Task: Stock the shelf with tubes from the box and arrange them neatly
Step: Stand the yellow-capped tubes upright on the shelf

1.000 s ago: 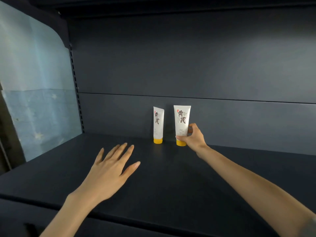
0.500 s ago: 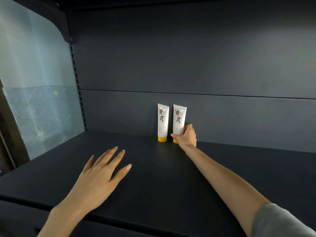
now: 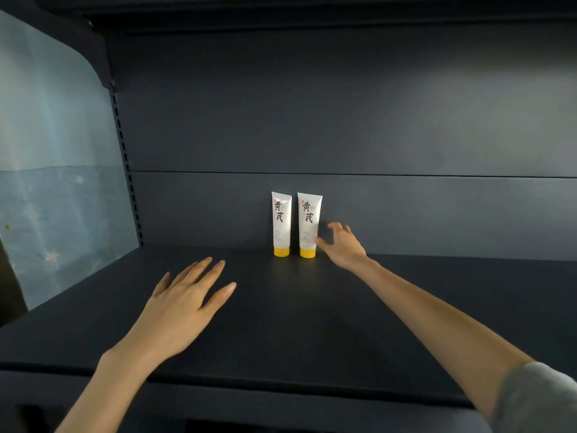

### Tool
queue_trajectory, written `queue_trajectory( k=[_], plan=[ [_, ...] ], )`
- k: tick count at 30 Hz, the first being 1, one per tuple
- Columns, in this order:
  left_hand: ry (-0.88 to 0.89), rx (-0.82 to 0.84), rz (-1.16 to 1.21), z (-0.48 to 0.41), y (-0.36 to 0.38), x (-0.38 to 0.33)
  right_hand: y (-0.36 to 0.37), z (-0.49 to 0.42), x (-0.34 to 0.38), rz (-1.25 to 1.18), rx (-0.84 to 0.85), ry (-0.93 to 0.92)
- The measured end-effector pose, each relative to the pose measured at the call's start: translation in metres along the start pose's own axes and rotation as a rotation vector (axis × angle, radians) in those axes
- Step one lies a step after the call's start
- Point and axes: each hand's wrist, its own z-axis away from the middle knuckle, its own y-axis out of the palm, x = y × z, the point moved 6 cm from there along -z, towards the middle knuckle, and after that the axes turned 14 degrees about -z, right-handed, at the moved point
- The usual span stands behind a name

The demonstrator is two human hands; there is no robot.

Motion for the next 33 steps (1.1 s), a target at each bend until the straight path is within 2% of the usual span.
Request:
queue_trajectory(
  k=[4,9,20,27,33],
  plan=[
    [0.043,-0.006,-0.075,-0.007,-0.002,-0.001,-0.028,0.039,0.006,0.308,0.076,-0.098],
    [0.072,0.032,-0.135,-0.013,0.002,0.001,-0.061,0.101,0.000,0.475,0.092,-0.083],
    [0.156,0.030,-0.091,0.011,0.007,-0.032,-0.154,0.228,-0.031,0.521,-0.183,0.025],
    [0.173,-0.074,-0.083,0.028,-0.003,-0.068,-0.195,0.285,-0.073,0.534,-0.214,0.121],
    [0.203,-0.131,0.029,0.057,-0.016,-0.137,-0.246,0.338,-0.108,0.550,-0.244,0.170]
  ],
)
